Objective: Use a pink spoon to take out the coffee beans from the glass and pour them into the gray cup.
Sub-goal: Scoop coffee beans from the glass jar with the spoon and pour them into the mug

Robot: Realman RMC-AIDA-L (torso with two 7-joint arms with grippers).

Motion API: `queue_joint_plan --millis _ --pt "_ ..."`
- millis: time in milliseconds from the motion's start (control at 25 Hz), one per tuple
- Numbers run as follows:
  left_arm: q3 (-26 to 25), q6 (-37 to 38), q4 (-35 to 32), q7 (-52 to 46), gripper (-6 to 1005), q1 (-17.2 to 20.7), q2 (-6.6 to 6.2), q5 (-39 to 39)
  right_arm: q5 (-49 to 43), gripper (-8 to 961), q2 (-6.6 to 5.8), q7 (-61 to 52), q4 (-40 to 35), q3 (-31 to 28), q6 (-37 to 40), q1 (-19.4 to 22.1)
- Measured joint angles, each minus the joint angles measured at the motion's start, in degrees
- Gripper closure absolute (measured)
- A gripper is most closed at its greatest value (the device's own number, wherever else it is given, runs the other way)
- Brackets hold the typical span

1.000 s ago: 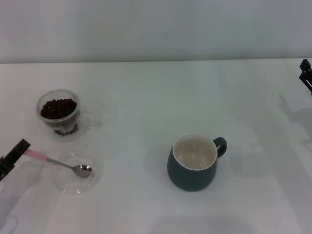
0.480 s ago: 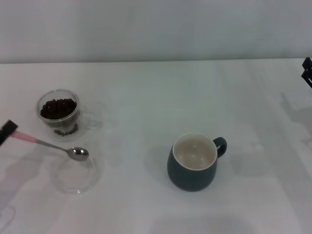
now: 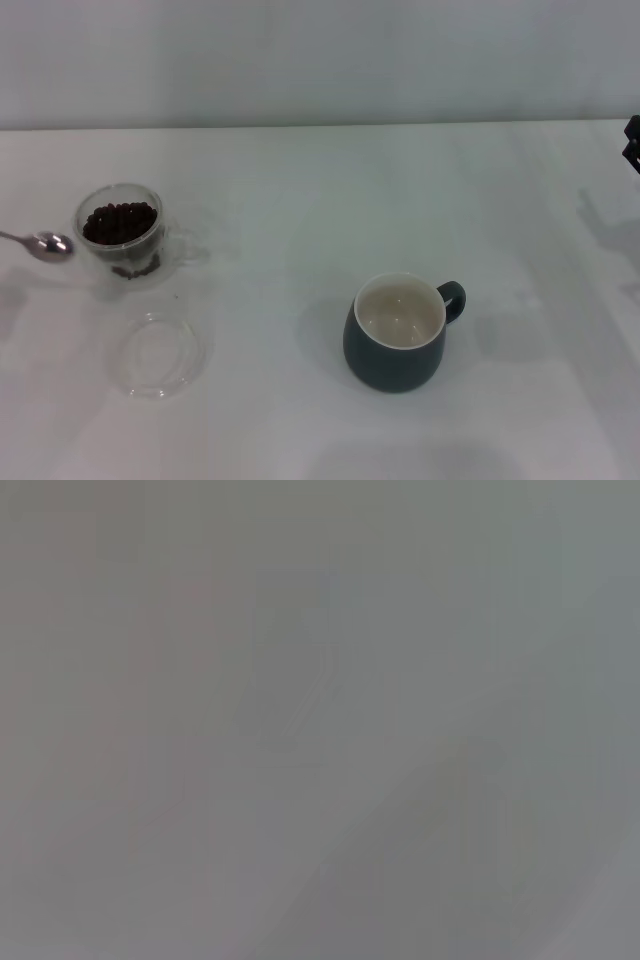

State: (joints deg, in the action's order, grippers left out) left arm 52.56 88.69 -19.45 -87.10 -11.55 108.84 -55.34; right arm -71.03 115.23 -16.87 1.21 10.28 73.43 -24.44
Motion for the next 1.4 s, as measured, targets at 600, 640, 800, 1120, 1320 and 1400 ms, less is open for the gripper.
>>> queue_joint_plan --millis 600,640,800,1120,1320,1400 --pt "-5.8 -10.05 -2.36 4.49 862 -1.81 -4.72 -1.12 0.02 77 0.09 0.0 0.46 0.0 0.26 -0.1" --pt "-5.74 -10.48 -2.27 4.7 862 -2.01 -4.74 -1.54 0.02 77 0.09 0.0 0.46 0.0 0.21 -0.11" --pt "-5.65 -11.1 -1.99 5.4 863 -2.9 -4.78 -2.85 0.02 77 0.09 0.0 0.46 0.0 0.24 -0.17" --pt "-5.27 -11.31 -1.89 3.61 863 -6.55 -4.79 -5.25 0.01 77 0.09 -0.1 0.59 0.0 0.14 -0.18" --pt "-5.27 -12.3 -1.73 -1.49 863 -10.07 -4.78 -11.52 0.01 77 0.09 -0.13 0.83 0.0 0.55 -0.17" --pt "-5.27 -13.59 -1.64 -2.37 863 -11.06 -4.72 -12.86 0.01 77 0.09 -0.13 0.83 0.0 0.44 -0.17"
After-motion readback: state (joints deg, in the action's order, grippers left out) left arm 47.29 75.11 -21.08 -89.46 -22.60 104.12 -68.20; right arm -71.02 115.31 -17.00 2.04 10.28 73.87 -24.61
